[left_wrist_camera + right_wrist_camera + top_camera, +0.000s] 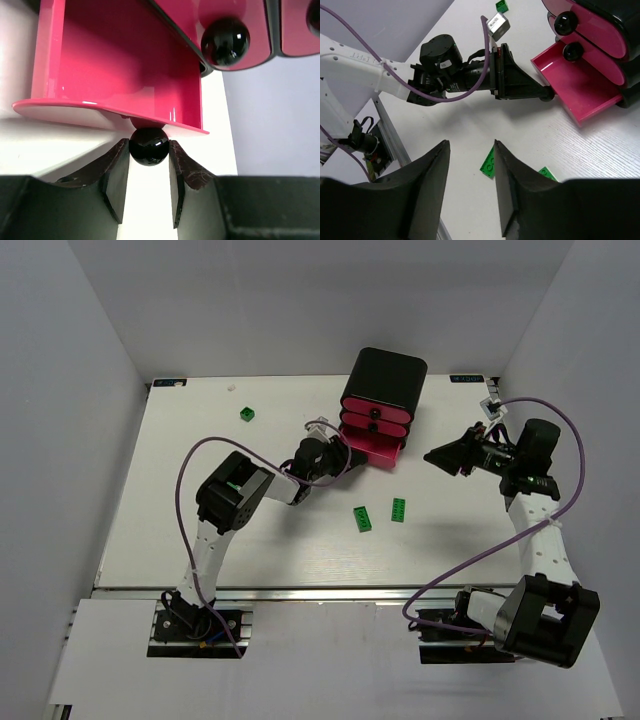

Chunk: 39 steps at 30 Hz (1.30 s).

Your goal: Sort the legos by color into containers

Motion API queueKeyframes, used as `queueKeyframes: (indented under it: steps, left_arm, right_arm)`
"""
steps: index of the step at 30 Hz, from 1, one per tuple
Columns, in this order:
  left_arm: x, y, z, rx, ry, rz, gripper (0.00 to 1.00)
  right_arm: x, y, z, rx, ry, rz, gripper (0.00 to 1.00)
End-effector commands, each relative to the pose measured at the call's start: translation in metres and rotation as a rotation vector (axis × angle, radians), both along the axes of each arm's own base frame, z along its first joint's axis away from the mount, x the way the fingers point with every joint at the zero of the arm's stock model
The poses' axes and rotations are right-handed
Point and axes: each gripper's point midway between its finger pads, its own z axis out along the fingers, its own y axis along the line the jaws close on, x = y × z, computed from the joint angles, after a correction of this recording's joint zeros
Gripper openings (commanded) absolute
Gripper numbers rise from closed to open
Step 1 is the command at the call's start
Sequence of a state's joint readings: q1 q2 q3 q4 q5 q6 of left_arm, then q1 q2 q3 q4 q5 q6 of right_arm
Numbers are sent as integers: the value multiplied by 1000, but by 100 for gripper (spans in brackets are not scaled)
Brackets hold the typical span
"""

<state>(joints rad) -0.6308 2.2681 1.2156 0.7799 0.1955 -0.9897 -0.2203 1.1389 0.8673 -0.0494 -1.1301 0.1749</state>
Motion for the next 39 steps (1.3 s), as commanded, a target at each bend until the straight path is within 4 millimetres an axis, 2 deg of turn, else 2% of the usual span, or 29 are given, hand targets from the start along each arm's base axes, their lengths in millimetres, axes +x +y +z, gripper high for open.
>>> queueKeyframes:
  steps: [1, 3, 4, 7, 10, 13, 14, 15, 17, 18, 19, 20, 21, 22, 23, 24, 25, 26, 27, 28, 29, 30, 31, 32, 34, 35, 36, 38, 39]
  left_arm:
    - [-5, 0, 44, -44, -77, -21, 33]
    - [-6, -1, 45, -45, -74, -27, 41]
    - [-6, -1, 46, -46, -73, -28, 50]
    - [-7, -3, 54, -51, -77, -40, 67]
    - [-9, 3, 59, -43, -74, -44, 76]
    - [-20, 10, 65, -19, -69, -51, 79]
    - [-20, 17, 79, -24, -88, -41, 79]
    - [-24, 21, 83, -16, -95, -42, 79]
    - [-37, 32, 73, 37, -56, -40, 79]
    - [-40, 38, 91, 60, -99, -37, 79]
    - [-45, 45, 90, 100, -94, -34, 79]
    - [-52, 55, 78, 175, -44, -30, 79]
    - [-54, 64, 100, 222, -107, -25, 76]
    - [-53, 76, 103, 280, -108, 14, 72]
    - [-60, 94, 92, 368, -53, 27, 66]
    - [-63, 106, 94, 440, -72, 33, 58]
    - [-72, 120, 111, 479, -88, 50, 37]
    - [-75, 147, 105, 589, -49, 123, 28]
    - [-80, 162, 108, 649, -59, 148, 22]
    - [-88, 178, 131, 665, -98, 184, 19]
    - [-96, 201, 129, 743, -77, 237, 19]
    - [-104, 217, 129, 788, -86, 260, 21]
    - [-118, 234, 148, 789, -112, 301, 42]
    - [-123, 254, 154, 821, -122, 375, 57]
    - [-140, 280, 155, 851, -124, 438, 76]
    - [-151, 300, 170, 846, -150, 510, 86]
    - [-159, 309, 164, 860, -147, 531, 87]
    - [-173, 327, 174, 842, -174, 589, 87]
    - [-177, 337, 166, 858, -166, 622, 89]
  right_arm:
    - [3, 0, -3, -17, -29, 8, 48]
    - [3, 1, -7, -29, -32, 21, 53]
    - [3, 0, -8, -33, -30, 20, 53]
    - [4, 1, -12, -55, -39, 25, 57]
    - [5, 4, -17, -76, -31, 40, 60]
    - [4, 10, -27, -151, -77, 88, 61]
    - [7, 11, -33, -188, -78, 75, 61]
    - [9, 10, -38, -212, -58, 68, 60]
    - [16, 10, -49, -295, -56, 39, 59]
    - [19, 9, -55, -328, -43, 23, 59]
    - [21, 7, -66, -382, -19, -5, 58]
    - [22, 9, -71, -410, -13, -12, 56]
    - [24, 6, -81, -441, 9, -35, 54]
    - [25, 5, -95, -506, 38, -64, 52]
    - [25, 8, -103, -539, 53, -69, 49]
    - [26, 5, -115, -577, 87, -86, 48]
    - [26, 3, -129, -643, 116, -111, 47]
    - [24, 6, -138, -669, 137, -107, 46]
    - [23, 5, -151, -694, 178, -114, 46]
    - [21, 6, -160, -719, 198, -125, 47]
    - [15, 11, -168, -732, 214, -107, 49]
    - [14, 11, -176, -738, 245, -126, 51]
    - [12, 11, -182, -763, 254, -134, 59]
    - [6, 13, -193, -767, 284, -140, 64]
    - [4, 12, -202, -772, 323, -177, 72]
    - [0, 11, -207, -775, 349, -191, 79]
    - [-2, 12, -209, -770, 370, -206, 80]
    - [-2, 12, -212, -759, 409, -268, 80]
    - [-3, 11, -215, -761, 421, -286, 80]
